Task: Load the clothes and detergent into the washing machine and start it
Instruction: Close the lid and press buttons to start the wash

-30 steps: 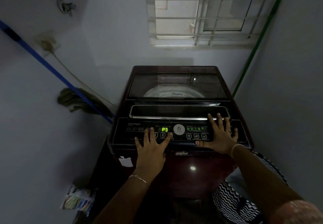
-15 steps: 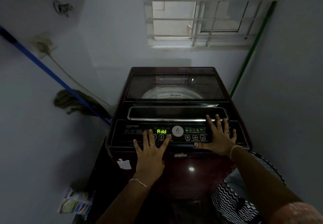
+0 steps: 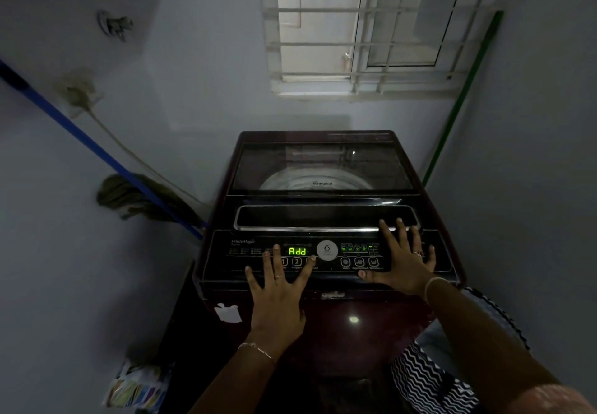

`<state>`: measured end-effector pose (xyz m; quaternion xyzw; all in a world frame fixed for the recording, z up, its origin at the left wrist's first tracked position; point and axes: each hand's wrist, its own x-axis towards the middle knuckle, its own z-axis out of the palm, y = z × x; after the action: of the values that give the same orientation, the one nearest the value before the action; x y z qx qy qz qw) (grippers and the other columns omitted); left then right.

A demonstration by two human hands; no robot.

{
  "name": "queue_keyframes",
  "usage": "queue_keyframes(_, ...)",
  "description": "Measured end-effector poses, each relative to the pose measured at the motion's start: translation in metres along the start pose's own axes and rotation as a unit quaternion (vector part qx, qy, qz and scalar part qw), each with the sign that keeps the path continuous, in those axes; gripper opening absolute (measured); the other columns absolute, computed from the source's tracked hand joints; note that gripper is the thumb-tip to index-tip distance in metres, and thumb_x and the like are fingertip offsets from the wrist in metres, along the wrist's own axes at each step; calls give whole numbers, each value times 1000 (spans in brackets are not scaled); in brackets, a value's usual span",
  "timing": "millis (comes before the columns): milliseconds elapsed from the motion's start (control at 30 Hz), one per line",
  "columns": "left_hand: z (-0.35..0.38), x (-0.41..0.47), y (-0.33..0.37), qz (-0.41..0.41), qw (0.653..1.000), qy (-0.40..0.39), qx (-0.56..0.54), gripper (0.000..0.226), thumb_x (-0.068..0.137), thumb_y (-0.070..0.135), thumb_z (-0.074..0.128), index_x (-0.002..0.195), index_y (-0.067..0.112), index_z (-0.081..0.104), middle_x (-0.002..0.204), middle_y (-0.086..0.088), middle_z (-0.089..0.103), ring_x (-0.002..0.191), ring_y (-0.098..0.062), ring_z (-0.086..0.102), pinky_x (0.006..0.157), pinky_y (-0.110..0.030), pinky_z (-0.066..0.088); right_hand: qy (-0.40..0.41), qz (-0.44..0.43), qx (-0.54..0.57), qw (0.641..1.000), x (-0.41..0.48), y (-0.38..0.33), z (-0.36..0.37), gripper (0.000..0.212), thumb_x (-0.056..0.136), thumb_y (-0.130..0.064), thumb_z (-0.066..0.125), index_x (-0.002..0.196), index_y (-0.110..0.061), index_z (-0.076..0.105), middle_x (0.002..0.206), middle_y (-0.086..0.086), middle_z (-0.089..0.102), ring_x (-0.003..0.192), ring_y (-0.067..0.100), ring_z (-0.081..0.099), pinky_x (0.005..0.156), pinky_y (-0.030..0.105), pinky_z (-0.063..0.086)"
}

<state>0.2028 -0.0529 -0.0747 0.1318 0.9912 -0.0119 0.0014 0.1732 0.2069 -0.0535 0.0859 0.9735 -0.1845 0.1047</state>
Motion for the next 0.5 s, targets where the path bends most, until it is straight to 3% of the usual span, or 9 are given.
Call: queue_keyframes(500,-1,0,0,3,1000,3,-4,105,84,48,58,138,48,-31,150,-25,-33,141,-43,-23,108,-70,-4,-6,-2,-7,1000,2,1,0,127,54,-85,60,145,-47,-19,155,-6,-32,142,25,-30,111,61,-10)
